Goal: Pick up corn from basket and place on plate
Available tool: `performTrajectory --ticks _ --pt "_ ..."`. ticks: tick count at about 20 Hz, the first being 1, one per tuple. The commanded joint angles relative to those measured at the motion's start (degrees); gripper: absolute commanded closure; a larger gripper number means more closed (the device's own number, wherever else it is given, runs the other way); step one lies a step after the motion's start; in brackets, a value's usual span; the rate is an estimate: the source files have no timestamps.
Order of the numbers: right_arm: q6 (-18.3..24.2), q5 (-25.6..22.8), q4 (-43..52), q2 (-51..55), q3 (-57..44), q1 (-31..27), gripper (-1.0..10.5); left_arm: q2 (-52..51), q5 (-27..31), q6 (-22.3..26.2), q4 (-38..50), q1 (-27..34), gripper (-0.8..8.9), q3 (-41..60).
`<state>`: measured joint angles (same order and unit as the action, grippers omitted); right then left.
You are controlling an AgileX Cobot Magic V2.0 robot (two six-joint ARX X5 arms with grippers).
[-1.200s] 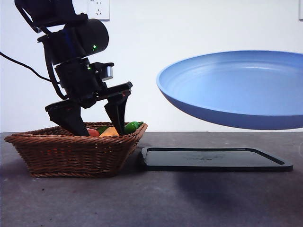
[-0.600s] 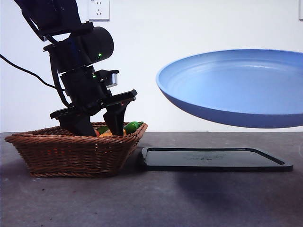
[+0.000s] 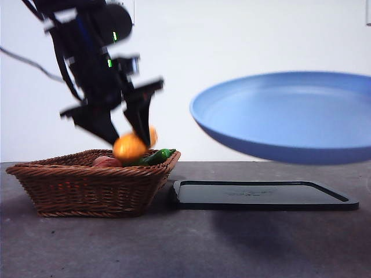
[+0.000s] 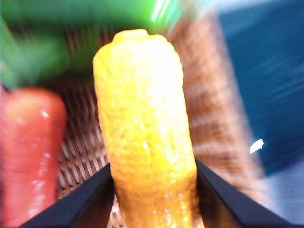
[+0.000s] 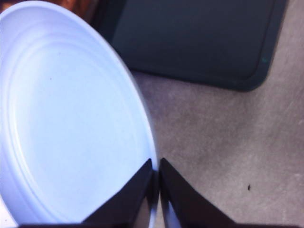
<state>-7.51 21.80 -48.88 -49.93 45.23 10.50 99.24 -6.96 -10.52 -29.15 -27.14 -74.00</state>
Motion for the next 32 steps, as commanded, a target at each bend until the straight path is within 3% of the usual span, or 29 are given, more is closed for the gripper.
performTrajectory --ticks 1,5,8,19,24,28,32 --pt "-0.96 0.33 1.68 -3.80 0.63 0.13 9.4 -3.69 -0.09 -0.46 0.24 -0.28 6.09 -1.51" --pt "-3.08 2.34 6.25 -11.80 0.63 0.11 9.4 -10.88 -6.73 -1.68 0.11 -1.09 6.09 -1.51" --pt "-7.48 8.44 12.57 -17.64 0.68 -0.33 9.4 -11.89 -10.58 -2.34 0.07 -3.82 6.09 -1.49" --pt "-8.57 10.80 12.83 -23.78 7.02 -1.05 9.4 -0.85 -10.34 0.04 1.92 -20.02 6.09 -1.46" --pt "-7.89 10.78 12.46 -23.80 7.02 -1.07 9.4 -0.22 -10.14 1.05 1.75 -21.22 5.99 -1.46" --pt "-7.43 10.78 12.48 -23.80 7.02 -1.05 9.4 -0.22 -10.12 1.05 0.35 -21.20 4.65 -1.46" --pt "-7.06 10.73 12.46 -23.89 7.02 -1.07 9.4 -0.77 -10.12 0.96 0.31 -21.27 4.60 -1.49"
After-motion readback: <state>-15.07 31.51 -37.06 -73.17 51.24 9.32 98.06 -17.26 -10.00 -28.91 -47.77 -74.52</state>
